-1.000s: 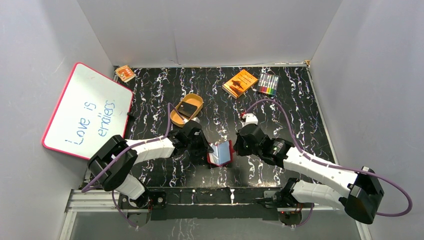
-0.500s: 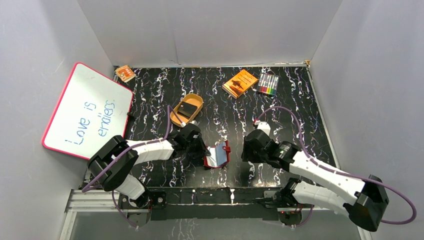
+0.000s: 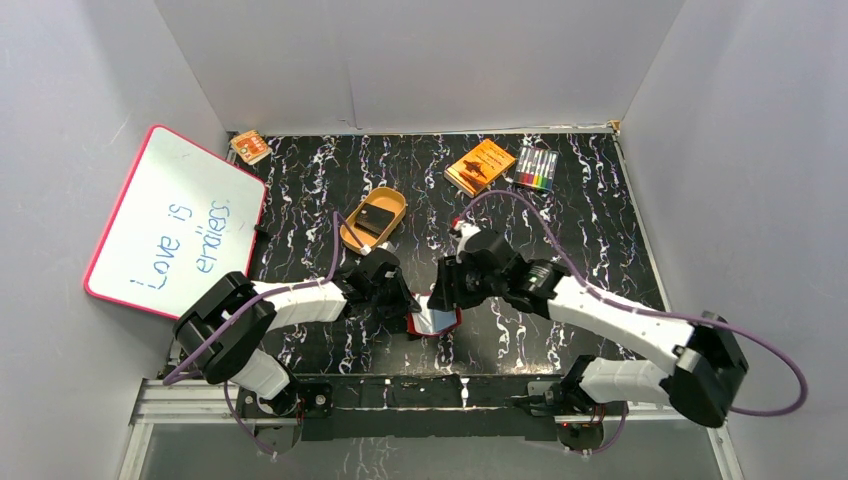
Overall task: Put the credit cards into the card holder
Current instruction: Open the card holder at the center of the board.
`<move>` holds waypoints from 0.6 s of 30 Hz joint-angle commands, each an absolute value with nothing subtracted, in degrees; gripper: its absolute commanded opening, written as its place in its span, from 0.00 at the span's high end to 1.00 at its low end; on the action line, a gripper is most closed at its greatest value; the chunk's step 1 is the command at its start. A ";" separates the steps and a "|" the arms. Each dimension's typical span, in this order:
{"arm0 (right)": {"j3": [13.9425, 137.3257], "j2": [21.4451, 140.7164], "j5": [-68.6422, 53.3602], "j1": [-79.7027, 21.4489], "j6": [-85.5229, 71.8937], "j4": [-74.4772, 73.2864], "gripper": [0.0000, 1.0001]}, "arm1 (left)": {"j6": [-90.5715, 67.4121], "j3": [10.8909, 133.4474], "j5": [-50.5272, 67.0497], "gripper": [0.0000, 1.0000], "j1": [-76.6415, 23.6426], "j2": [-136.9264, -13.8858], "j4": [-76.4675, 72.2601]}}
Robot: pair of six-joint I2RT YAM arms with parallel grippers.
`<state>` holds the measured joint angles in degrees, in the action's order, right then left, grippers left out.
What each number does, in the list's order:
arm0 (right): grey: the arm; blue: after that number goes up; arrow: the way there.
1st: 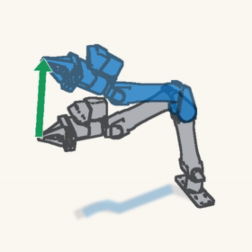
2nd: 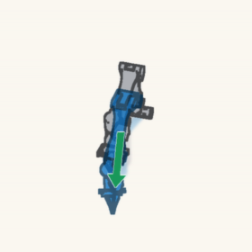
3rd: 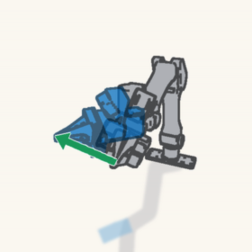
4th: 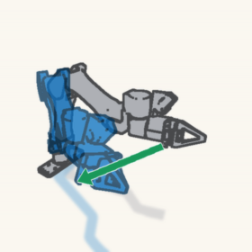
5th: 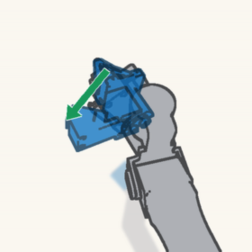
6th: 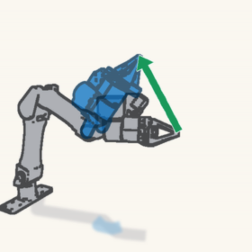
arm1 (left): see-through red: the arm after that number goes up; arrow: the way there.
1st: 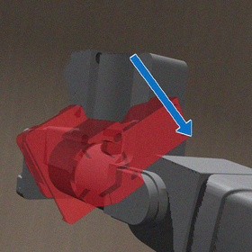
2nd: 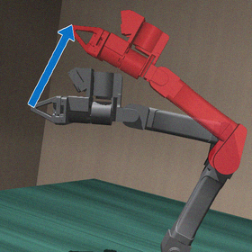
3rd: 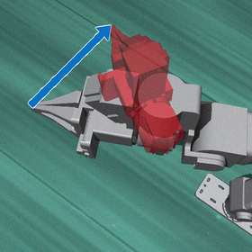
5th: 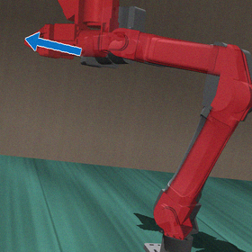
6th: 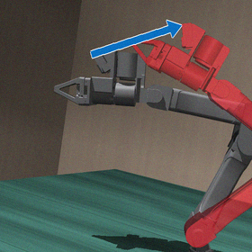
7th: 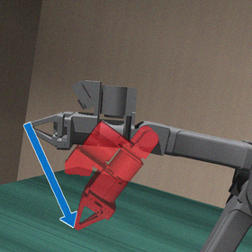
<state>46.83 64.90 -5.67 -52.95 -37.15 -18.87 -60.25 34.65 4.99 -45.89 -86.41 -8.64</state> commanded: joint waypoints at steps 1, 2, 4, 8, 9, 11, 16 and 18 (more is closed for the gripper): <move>48.40 71.01 -8.17 -53.09 -36.97 -13.23 0.45 | -59.27 33.49 2.90 1.00 -45.98 -85.34 -5.28; 47.79 72.10 -6.62 -53.04 -37.46 -12.74 0.45 | -59.30 33.49 2.90 1.00 -45.97 -85.34 -5.22; 46.31 74.22 -3.93 -52.97 -38.63 -11.98 0.46 | -59.14 33.49 2.98 1.00 -46.02 -85.22 -4.87; 44.29 78.08 -0.86 -52.66 -39.35 -12.26 0.49 | -58.82 33.42 2.77 0.86 -46.00 -84.17 -4.04; 44.03 79.01 -0.47 -52.53 -39.49 -12.60 0.51 | -58.72 33.48 2.79 0.81 -46.05 -83.85 -3.93; 43.51 80.35 -0.31 -52.47 -39.93 -13.05 0.56 | -58.23 33.75 3.00 0.70 -46.00 -83.16 -3.20; 41.91 81.00 2.61 -52.21 -40.60 -12.77 0.66 | -56.47 35.36 2.33 0.54 -45.97 -80.10 0.93; 41.84 81.39 2.57 -52.13 -40.53 -12.66 0.68 | -56.18 35.78 2.07 0.52 -46.00 -78.52 2.49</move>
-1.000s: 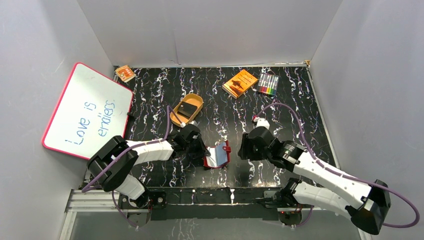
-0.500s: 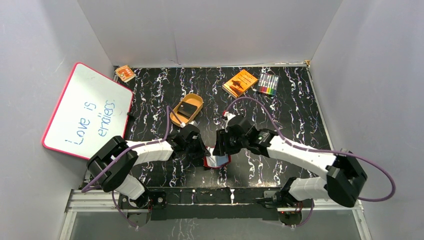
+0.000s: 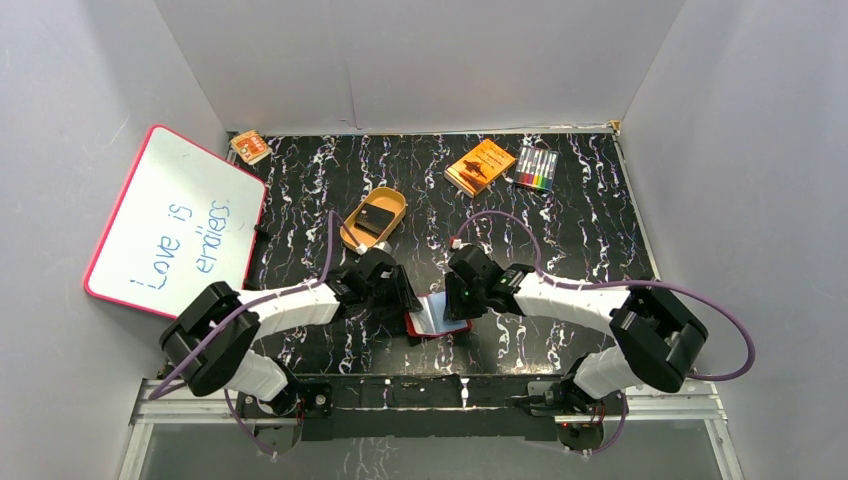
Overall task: Put the credit cards into the card holder
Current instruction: Open the card holder at the center of the board.
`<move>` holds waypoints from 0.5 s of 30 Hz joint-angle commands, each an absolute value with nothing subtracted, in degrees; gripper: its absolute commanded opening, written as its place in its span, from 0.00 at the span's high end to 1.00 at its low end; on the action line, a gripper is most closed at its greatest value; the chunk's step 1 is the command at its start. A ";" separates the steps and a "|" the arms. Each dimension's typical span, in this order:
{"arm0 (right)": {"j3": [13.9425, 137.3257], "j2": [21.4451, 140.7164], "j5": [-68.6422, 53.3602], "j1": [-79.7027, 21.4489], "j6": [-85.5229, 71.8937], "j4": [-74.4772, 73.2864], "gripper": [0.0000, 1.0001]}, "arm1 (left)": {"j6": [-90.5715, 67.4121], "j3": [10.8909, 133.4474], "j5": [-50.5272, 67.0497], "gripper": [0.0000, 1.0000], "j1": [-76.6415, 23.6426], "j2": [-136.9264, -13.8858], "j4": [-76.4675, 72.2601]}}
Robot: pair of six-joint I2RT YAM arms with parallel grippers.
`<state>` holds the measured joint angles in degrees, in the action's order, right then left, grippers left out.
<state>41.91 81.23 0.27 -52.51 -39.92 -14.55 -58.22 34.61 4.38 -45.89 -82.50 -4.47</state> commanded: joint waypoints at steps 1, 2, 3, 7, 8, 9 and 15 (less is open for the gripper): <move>41.96 81.69 2.35 -52.19 -40.47 -12.68 0.68 | -56.09 35.96 1.96 0.51 -45.93 -77.82 3.21; 42.00 81.92 2.27 -52.17 -40.39 -12.54 0.69 | -56.13 36.15 1.83 0.51 -45.92 -77.02 3.96; 42.01 82.10 2.16 -52.16 -40.42 -12.30 0.69 | -56.24 36.36 1.79 0.51 -45.91 -76.28 4.64; 42.40 82.72 1.87 -52.15 -40.22 -12.02 0.70 | -56.54 37.05 1.13 0.48 -45.93 -71.65 6.88; 42.63 82.97 1.88 -52.17 -40.15 -12.12 0.70 | -56.57 37.33 0.88 0.47 -46.00 -70.68 7.40; 42.70 83.24 1.78 -52.13 -40.05 -12.13 0.70 | -56.60 37.67 0.80 0.47 -46.01 -69.84 7.94; 42.72 83.76 1.91 -52.19 -40.37 -12.38 0.72 | -56.49 41.45 1.33 0.46 -45.97 -68.20 9.32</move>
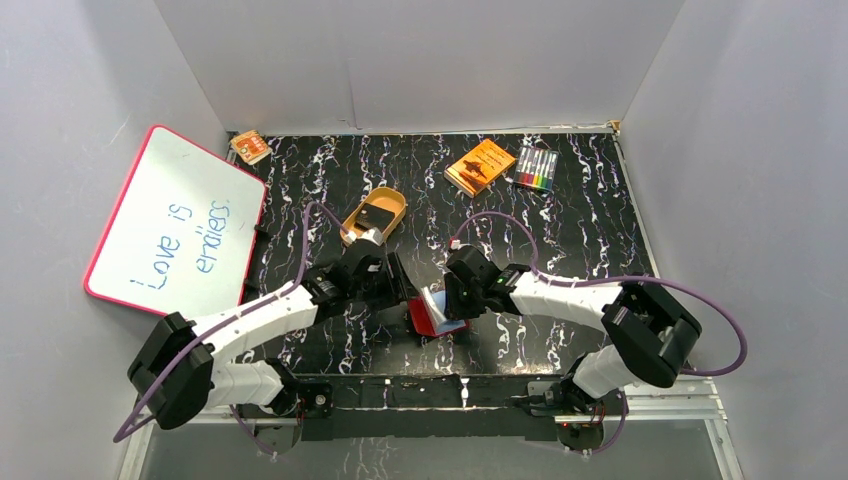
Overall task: Put the credit cards into the card holder
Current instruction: Open the card holder at the center of the board.
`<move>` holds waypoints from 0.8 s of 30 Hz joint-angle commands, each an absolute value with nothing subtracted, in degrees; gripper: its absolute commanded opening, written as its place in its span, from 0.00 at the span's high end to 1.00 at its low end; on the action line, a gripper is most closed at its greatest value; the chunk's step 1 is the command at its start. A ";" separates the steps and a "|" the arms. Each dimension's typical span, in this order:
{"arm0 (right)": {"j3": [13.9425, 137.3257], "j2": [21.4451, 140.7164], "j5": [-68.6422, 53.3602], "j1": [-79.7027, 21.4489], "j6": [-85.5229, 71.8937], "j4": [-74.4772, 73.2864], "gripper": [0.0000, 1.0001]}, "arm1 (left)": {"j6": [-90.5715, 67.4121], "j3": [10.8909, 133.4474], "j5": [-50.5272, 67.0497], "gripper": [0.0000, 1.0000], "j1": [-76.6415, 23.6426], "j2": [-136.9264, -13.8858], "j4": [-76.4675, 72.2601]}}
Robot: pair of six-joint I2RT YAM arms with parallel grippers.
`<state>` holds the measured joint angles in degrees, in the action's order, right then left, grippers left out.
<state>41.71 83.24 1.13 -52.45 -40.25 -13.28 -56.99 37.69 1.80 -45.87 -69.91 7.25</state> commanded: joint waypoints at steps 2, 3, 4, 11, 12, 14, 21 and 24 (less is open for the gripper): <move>42.44 83.63 2.03 -52.17 -40.88 -12.27 0.72 | -57.17 42.69 2.47 0.46 -45.98 -68.48 7.95; 42.25 83.52 2.13 -52.16 -41.07 -12.16 0.72 | -57.50 43.16 3.07 0.46 -45.89 -68.73 7.14; 42.15 83.39 2.29 -52.18 -41.25 -11.95 0.72 | -57.83 43.56 3.42 0.46 -45.90 -69.07 6.34; 40.21 79.97 -1.38 -52.21 -42.01 -5.10 0.69 | -58.60 44.78 2.70 0.50 -45.97 -72.05 6.22; 40.30 79.90 -1.99 -52.30 -42.01 -4.47 0.69 | -58.81 44.66 2.10 0.50 -45.90 -71.96 6.80; 40.53 80.21 -2.93 -52.36 -41.95 -3.77 0.69 | -59.14 44.13 0.89 0.50 -45.94 -71.18 7.60; 41.46 82.38 -6.98 -53.16 -41.28 -0.55 0.71 | -59.94 42.48 -2.16 0.51 -45.93 -68.39 8.81; 42.27 84.69 -8.84 -53.86 -40.88 1.82 0.73 | -60.19 42.11 -2.24 0.51 -45.93 -67.87 8.54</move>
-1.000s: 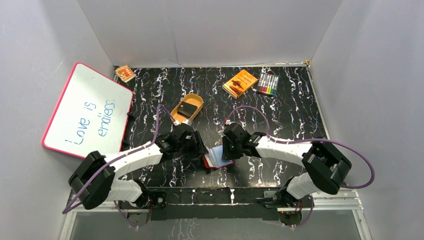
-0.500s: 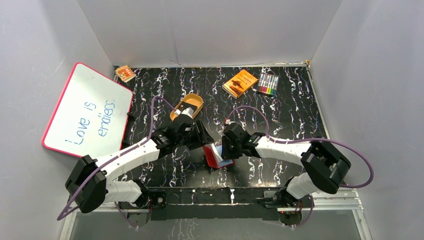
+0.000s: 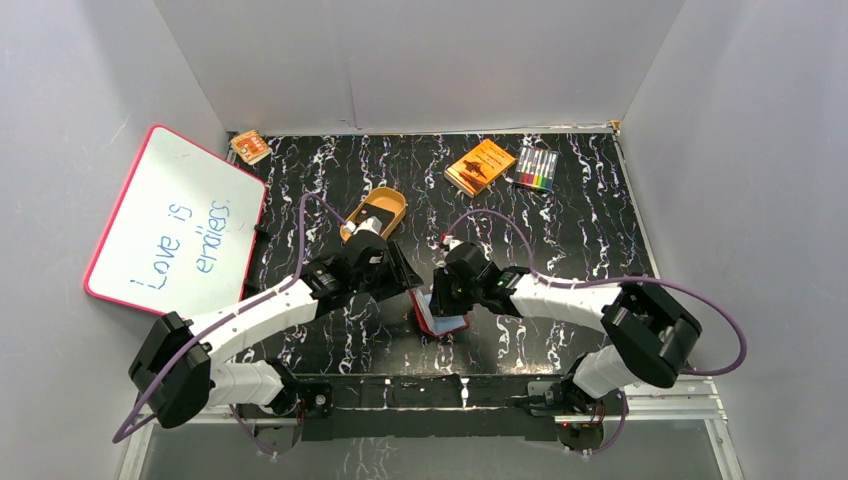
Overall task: Put the credit cards into the card holder
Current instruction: Open the card holder at the center of the board.
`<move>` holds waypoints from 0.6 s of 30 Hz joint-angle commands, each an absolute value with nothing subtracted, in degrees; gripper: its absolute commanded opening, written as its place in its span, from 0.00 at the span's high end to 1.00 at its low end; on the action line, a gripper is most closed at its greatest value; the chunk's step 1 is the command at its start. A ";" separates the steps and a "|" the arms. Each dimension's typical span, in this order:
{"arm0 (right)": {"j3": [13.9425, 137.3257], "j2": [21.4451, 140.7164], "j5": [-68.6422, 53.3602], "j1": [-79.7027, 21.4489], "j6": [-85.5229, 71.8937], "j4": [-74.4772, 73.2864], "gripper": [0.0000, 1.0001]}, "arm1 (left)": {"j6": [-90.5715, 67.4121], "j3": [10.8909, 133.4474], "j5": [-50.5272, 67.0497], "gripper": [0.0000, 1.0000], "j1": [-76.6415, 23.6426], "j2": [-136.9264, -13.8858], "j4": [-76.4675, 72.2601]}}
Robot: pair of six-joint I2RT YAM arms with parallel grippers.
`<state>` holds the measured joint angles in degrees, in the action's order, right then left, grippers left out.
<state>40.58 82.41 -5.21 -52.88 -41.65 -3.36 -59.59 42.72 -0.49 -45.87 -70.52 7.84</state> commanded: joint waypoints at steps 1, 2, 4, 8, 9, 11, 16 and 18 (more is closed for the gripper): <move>42.60 85.37 -9.14 -54.16 -40.87 2.12 0.73 | -60.25 42.10 -2.19 0.51 -45.90 -67.85 8.54; 42.81 86.03 -9.40 -54.42 -40.74 2.42 0.73 | -60.34 42.09 -2.13 0.52 -45.94 -67.85 8.60; 43.13 87.14 -10.10 -54.79 -40.68 3.12 0.74 | -60.47 41.78 -1.80 0.52 -45.91 -67.87 8.53; 43.33 89.28 -10.63 -54.93 -40.95 3.67 0.75 | -61.04 40.79 -1.01 0.52 -45.95 -67.92 7.59; 43.33 89.66 -10.59 -54.99 -41.03 3.69 0.75 | -61.17 40.52 -0.75 0.52 -45.97 -68.00 7.28; 43.33 90.22 -10.34 -54.97 -41.15 3.65 0.76 | -61.54 39.95 -0.17 0.52 -45.94 -68.47 6.58; 43.50 90.94 -9.31 -55.22 -41.22 2.79 0.76 | -62.36 38.32 2.57 0.53 -45.96 -71.58 3.68; 43.55 91.22 -8.95 -55.36 -41.29 2.41 0.76 | -62.80 37.83 3.51 0.55 -45.92 -73.16 2.23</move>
